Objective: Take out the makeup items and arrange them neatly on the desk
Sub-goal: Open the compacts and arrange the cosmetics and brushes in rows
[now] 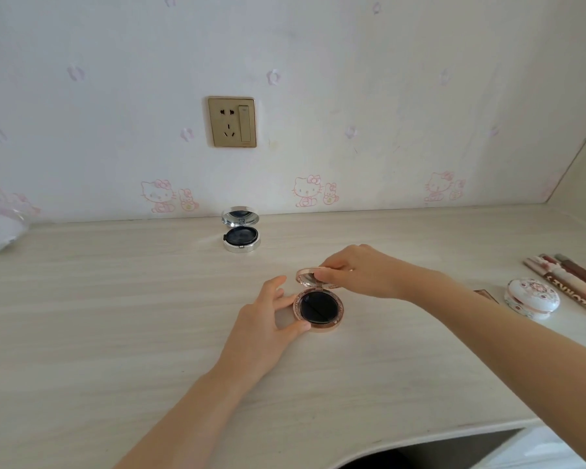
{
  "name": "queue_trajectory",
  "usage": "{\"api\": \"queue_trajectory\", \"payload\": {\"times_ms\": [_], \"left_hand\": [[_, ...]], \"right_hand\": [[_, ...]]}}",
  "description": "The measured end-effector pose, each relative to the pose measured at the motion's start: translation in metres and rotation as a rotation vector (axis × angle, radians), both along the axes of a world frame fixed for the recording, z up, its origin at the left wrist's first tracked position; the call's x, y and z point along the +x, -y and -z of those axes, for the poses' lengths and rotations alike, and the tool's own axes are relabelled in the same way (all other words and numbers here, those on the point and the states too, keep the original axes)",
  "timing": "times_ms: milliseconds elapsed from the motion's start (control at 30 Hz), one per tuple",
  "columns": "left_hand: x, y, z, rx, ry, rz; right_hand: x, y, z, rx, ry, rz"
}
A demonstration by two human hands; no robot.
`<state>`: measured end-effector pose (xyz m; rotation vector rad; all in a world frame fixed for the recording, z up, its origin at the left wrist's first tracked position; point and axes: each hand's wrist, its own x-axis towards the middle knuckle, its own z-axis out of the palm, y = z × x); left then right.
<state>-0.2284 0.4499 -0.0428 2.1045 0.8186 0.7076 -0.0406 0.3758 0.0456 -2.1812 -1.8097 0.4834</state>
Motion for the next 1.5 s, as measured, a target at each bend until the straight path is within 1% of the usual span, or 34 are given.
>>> {"api": "queue_trajectory", "payload": {"times_ms": [100,233,300,367,433,500,600,700,833,1000,1167,1300,1500], "left_hand": [[-0.001,0.002,-0.003,0.029,0.006,0.019],[-0.003,0.003,-0.006,0.071,0.006,0.062],[-0.003,0.005,-0.008,0.106,-0.014,0.080],[-0.004,0.008,-0.013,0.124,-0.075,0.058],[-0.004,0.010,-0.015,0.126,-0.118,0.048],[-0.004,0.011,-0.016,0.142,-0.131,0.069],[-0.003,0.012,-0.016,0.167,-0.128,0.108],[-0.003,0.012,-0.013,0.196,-0.123,0.121],[-0.002,0.011,-0.012,0.203,-0.107,0.093],[-0.001,0.008,-0.005,0.286,-0.147,0.068],[0.005,0.002,-0.003,0.438,-0.221,0.024],[0.017,-0.015,-0.003,0.569,-0.320,-0.008],[0.035,-0.048,-0.009,0.651,-0.390,-0.044]], "right_hand": [[0.000,-0.001,0.000,-0.004,-0.085,0.050],[-0.001,0.001,0.003,-0.007,-0.138,0.066],[-0.003,0.007,0.007,0.062,-0.179,0.114],[-0.006,0.017,0.016,0.194,-0.201,0.214],[-0.011,0.030,0.029,0.287,-0.177,0.335],[-0.016,0.042,0.044,0.305,-0.137,0.396],[-0.027,0.056,0.065,0.307,-0.046,0.334],[-0.038,0.059,0.074,0.393,0.031,0.230],[-0.041,0.056,0.081,0.421,0.097,0.195],[-0.040,0.053,0.083,0.416,0.113,0.178],[-0.036,0.045,0.082,0.403,0.148,0.136],[-0.026,0.025,0.080,0.365,0.171,0.120],[-0.009,-0.017,0.075,0.307,0.196,0.099]]}}
